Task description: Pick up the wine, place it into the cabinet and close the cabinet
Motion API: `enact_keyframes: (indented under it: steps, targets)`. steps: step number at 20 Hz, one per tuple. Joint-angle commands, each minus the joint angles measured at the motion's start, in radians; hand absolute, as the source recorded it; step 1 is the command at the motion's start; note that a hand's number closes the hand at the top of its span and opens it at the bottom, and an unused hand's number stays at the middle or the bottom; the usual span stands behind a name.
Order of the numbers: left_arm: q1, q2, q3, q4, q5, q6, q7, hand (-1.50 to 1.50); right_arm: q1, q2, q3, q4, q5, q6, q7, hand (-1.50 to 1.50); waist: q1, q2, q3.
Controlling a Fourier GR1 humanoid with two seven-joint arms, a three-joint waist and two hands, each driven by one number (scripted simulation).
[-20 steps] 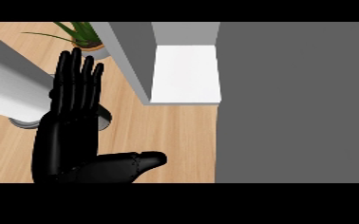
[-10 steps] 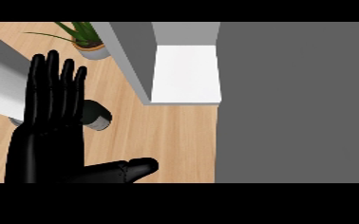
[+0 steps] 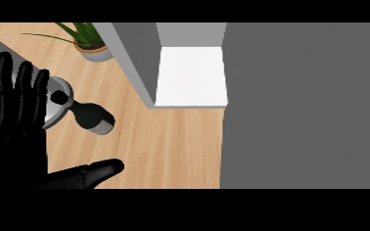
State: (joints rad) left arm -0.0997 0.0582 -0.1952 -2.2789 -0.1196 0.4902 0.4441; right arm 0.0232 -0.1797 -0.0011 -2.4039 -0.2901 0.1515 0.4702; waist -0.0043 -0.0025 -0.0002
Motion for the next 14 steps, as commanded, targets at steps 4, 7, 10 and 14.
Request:
enact_keyframes:
  steps: [4, 7, 10, 14]
  targets:
    - [0.043, 0.040, 0.134, -0.019, 0.095, -0.052, -0.016, -1.50, 0.041, -0.017, -0.045, -0.195, -0.097, -0.012, 0.104, -1.50, -0.004, 0.000, 0.000]
    - [0.108, 0.023, 0.107, -0.021, 0.058, -0.049, -0.053, -1.50, -0.002, 0.009, 0.016, -0.205, -0.042, -0.059, 0.148, -1.50, -0.001, 0.000, -0.001]
    - [0.071, 0.058, 0.239, 0.026, 0.174, -0.094, -0.044, -1.50, -0.023, -0.019, -0.080, -0.123, -0.117, -0.014, 0.117, -1.50, 0.000, 0.001, 0.000]
    - [0.090, 0.065, 0.312, 0.064, 0.271, -0.135, -0.060, -1.50, 0.017, 0.026, 0.005, -0.188, -0.034, -0.034, 0.119, -1.50, -0.002, 0.000, -0.001]
